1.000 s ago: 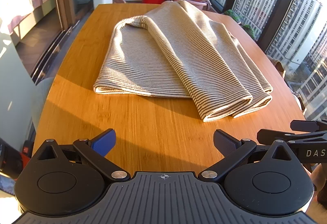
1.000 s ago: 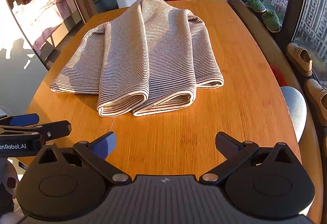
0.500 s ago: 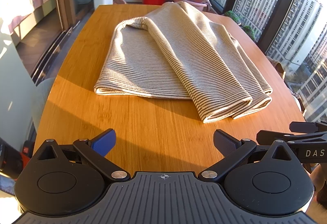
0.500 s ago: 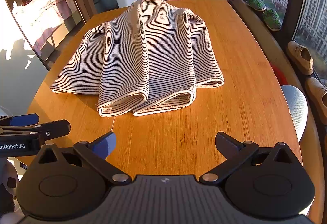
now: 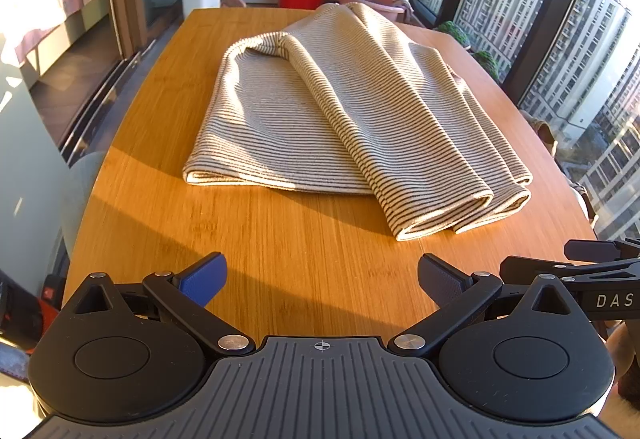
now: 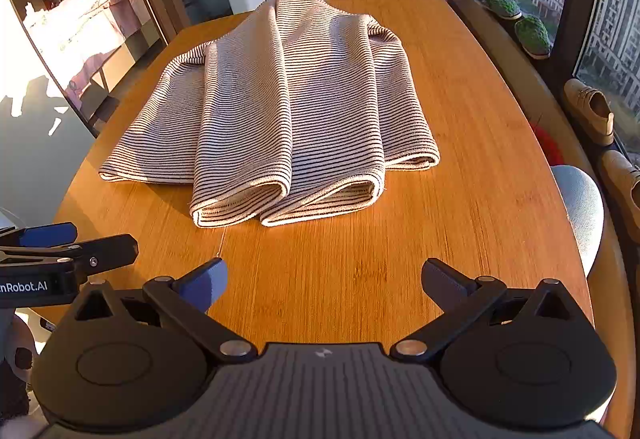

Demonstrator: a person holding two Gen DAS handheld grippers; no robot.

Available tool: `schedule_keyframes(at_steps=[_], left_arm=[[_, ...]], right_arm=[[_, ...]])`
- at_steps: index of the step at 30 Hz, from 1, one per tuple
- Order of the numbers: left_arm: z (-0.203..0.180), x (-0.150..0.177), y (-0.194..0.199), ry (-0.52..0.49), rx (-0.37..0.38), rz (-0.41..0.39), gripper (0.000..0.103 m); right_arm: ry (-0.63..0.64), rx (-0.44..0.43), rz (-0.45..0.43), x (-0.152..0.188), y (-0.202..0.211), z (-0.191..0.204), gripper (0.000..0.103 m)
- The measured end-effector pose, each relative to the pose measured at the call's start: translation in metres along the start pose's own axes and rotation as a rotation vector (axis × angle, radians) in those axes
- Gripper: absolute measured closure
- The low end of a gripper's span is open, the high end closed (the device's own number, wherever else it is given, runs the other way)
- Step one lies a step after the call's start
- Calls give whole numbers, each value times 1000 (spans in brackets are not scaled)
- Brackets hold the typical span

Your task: Fold clothes

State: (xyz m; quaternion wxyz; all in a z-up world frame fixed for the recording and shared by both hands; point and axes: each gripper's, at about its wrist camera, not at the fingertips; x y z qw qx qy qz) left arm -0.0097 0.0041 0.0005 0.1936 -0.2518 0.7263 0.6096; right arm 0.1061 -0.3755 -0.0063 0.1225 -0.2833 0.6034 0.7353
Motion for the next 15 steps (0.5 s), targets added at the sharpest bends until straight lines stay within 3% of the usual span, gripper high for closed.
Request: schedule_keyframes(at_steps=[15], left_arm=[[-1, 2, -2, 2, -2, 6, 0]], right_arm=[[-5, -6, 9, 0, -2, -2, 0]])
Point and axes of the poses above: each gripper's, at about its wrist camera, not at the fingertips, and y roughly against the way its jaws point, z to its left, x to its underside, and after that the axes turned 4 degrees about y, right-handed
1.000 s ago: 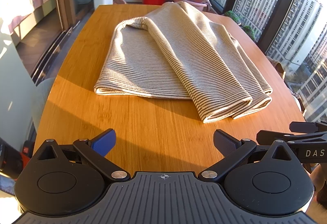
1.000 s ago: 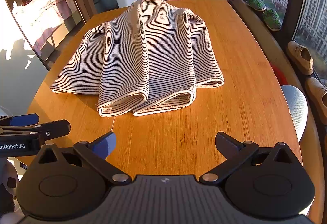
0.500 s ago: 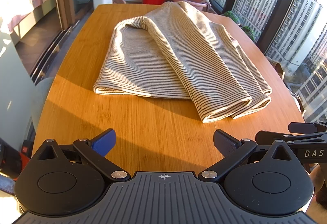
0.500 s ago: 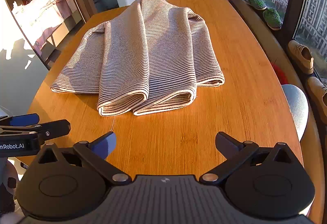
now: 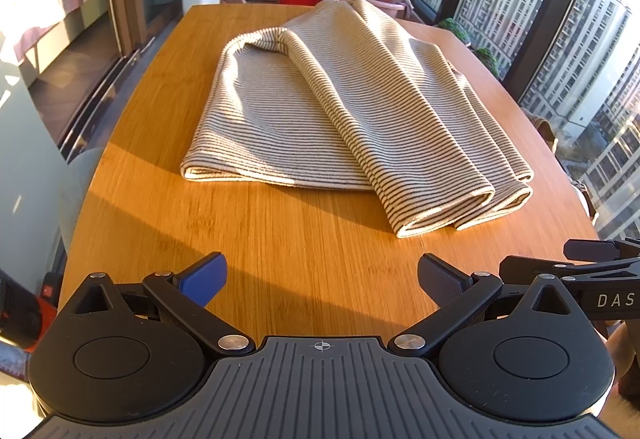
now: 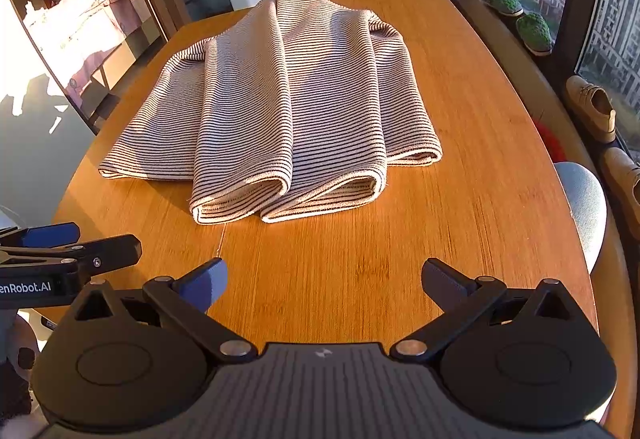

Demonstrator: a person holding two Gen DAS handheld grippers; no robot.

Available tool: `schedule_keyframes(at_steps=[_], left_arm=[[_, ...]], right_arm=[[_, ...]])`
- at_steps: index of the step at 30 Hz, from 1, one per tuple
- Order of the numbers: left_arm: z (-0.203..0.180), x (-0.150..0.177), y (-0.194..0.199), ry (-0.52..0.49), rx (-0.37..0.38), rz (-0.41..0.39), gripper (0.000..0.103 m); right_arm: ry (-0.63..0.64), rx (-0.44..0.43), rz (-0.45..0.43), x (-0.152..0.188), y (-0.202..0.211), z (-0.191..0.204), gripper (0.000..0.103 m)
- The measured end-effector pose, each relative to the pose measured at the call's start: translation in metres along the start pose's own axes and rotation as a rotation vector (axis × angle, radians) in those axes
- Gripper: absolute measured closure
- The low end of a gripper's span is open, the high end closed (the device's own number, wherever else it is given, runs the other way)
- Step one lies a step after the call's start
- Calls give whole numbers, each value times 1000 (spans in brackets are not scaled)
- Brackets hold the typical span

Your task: Fold clothes

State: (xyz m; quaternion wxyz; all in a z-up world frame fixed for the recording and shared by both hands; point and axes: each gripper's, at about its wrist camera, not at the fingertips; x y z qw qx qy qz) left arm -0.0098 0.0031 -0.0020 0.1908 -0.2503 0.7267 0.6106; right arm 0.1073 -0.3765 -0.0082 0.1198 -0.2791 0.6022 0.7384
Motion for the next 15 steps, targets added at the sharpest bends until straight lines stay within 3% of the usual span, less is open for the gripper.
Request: schedule_keyframes(at_steps=[15], left_arm=[[3, 2, -5, 15, 9, 12, 0]], right_arm=[[9, 5, 28, -3, -6, 4, 0]])
Point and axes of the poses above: each gripper's, at about its wrist camera, not at the fingertips, and y roughly against the way its jaws point, z to its left, x to its underside, and after that the axes turned 4 degrees about y, right-handed
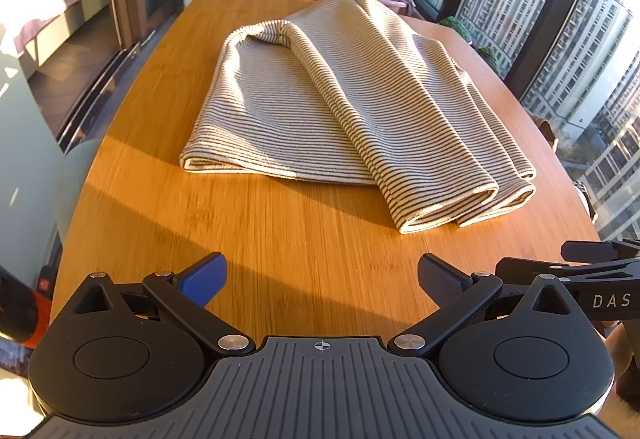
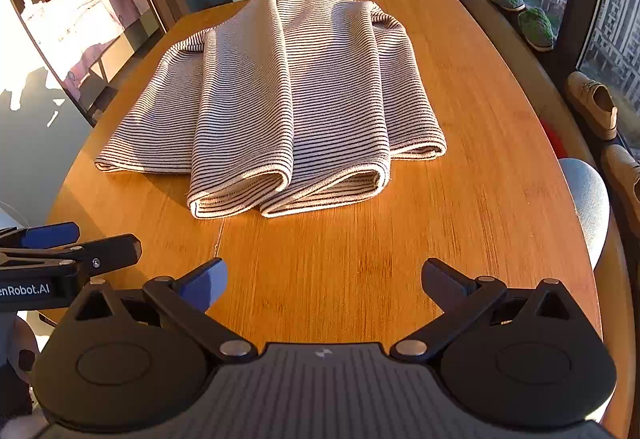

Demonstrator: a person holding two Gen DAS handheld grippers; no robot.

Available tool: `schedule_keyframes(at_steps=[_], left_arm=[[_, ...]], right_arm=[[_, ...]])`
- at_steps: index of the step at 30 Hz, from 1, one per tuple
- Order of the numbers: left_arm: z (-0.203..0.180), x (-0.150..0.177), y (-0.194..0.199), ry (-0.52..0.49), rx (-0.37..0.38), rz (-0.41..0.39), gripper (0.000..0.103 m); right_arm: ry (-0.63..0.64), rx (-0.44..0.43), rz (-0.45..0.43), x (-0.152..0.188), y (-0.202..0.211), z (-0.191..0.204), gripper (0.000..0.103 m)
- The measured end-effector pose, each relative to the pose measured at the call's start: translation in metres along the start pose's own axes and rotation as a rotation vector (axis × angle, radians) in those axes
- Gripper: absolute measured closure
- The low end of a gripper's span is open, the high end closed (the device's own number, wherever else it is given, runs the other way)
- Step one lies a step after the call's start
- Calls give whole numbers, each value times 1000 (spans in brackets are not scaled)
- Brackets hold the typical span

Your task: Fold clothes

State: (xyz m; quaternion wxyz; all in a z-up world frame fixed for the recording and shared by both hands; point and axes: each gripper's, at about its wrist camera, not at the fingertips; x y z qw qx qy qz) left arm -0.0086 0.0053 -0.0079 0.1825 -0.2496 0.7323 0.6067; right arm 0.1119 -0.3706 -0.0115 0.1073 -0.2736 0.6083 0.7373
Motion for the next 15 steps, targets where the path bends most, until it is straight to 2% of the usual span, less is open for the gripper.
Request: schedule_keyframes(at_steps=[15], left_arm=[[1, 2, -1, 0, 2, 1, 0]], right_arm=[[-3, -4, 8, 0, -2, -1, 0]])
Point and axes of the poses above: each gripper's, at about its wrist camera, not at the fingertips, and y roughly against the way its jaws point, z to its left, x to its underside, and after that the axes turned 4 degrees about y, right-handed
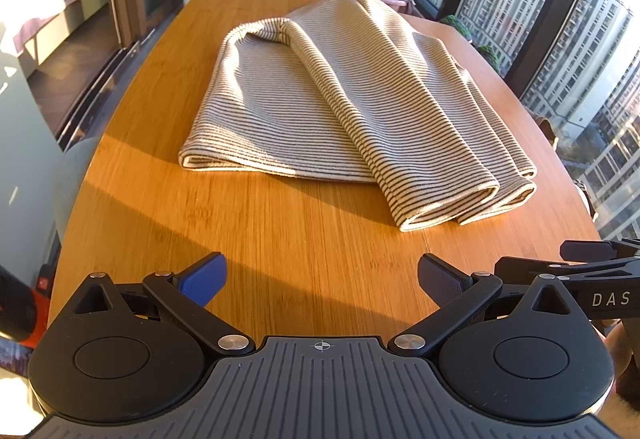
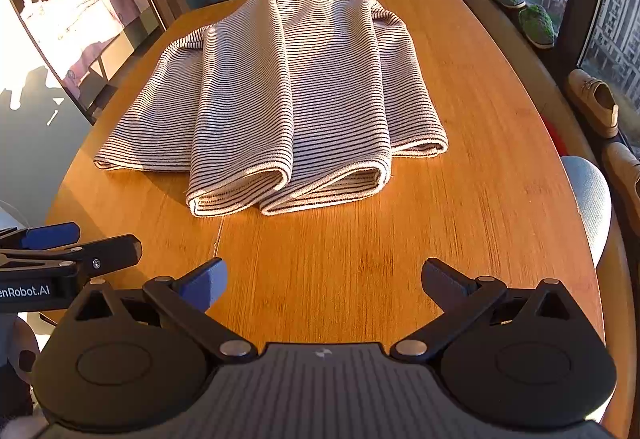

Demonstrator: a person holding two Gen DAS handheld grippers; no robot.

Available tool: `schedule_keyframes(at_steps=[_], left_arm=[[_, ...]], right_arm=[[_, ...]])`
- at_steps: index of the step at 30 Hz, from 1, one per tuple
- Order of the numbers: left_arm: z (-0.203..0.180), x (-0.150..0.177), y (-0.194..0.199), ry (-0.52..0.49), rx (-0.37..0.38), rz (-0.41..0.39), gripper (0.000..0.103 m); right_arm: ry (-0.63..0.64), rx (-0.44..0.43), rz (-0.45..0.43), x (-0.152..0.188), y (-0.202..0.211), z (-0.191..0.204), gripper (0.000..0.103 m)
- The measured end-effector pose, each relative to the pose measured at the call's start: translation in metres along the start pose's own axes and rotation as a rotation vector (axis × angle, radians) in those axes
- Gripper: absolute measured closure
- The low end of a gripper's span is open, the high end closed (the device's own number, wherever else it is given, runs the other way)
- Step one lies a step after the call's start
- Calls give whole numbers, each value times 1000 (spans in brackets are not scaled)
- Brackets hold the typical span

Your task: Fold clothes

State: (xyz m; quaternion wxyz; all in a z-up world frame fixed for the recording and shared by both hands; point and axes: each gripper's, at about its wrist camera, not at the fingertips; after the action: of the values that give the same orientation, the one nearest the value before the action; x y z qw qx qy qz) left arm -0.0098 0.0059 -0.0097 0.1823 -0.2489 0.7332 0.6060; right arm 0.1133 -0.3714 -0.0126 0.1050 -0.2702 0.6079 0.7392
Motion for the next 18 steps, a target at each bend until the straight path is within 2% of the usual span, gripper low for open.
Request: schedule_keyframes(at_steps=[12, 16, 18], left_arm=[[2, -3, -2, -4, -11, -14, 0], [3, -19, -5, -57, 12, -90, 0], [1, -33, -4, -86, 45, -166, 0]], right_arm=[[0, -4, 3, -2, -2, -3, 0], [17, 17, -27, -15, -3, -9, 0], [31, 22, -72, -26, 1, -12, 0]])
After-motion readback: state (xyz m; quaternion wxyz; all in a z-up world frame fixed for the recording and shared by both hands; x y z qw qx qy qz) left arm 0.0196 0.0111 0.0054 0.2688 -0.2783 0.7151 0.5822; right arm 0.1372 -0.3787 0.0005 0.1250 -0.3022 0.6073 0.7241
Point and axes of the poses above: each gripper's, at about its wrist camera, not at the fingertips, and y roughly against the way its jaws point, z to its left, x to its underside, and after that the axes turned 4 degrees about y, right-handed
